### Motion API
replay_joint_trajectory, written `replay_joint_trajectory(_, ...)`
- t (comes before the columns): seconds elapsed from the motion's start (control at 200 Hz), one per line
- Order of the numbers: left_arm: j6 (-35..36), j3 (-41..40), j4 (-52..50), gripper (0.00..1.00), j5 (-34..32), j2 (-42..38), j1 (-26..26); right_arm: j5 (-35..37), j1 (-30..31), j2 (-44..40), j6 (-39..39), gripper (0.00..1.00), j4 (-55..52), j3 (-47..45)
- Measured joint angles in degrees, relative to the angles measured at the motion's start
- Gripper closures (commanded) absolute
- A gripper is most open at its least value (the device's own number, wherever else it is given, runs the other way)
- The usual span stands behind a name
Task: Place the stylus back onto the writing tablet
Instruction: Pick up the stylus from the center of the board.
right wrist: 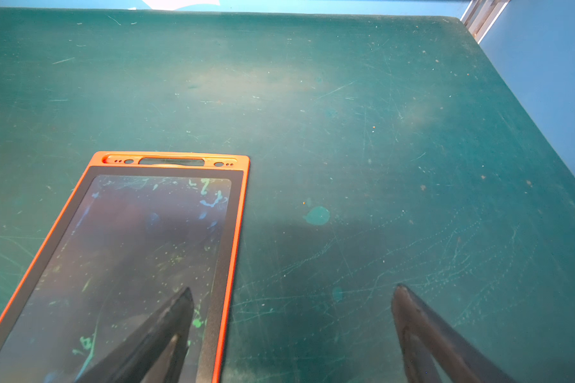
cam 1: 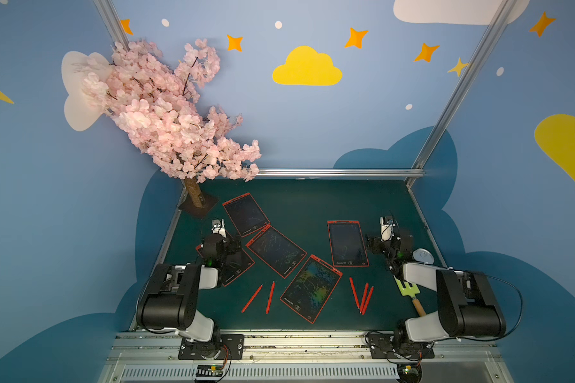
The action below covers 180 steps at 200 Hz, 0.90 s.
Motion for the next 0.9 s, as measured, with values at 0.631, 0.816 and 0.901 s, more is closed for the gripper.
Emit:
replay_joint_trajectory(0.631, 1.4, 0.9, -5.5, 0.0, 0.1, -4.9, -1.1, 0.1, 0.2, -0.7, 0.0, 0.08, -4.2, 2.1)
replay_joint_trajectory(0.816, -0.1, 8.0, -17.9, 0.0, -2.9, -18.1, -7.0, 4.2, 2.3, -7.0, 3.6, 0.08, -18.0, 11.7)
replay_joint_trajectory(0.901, -2.6, 12.5, -24.2, 0.0, -3.0, -21.6, -9.8, 5.2, 3.8, -9.9, 6.8, 0.08, -24.6, 16.9)
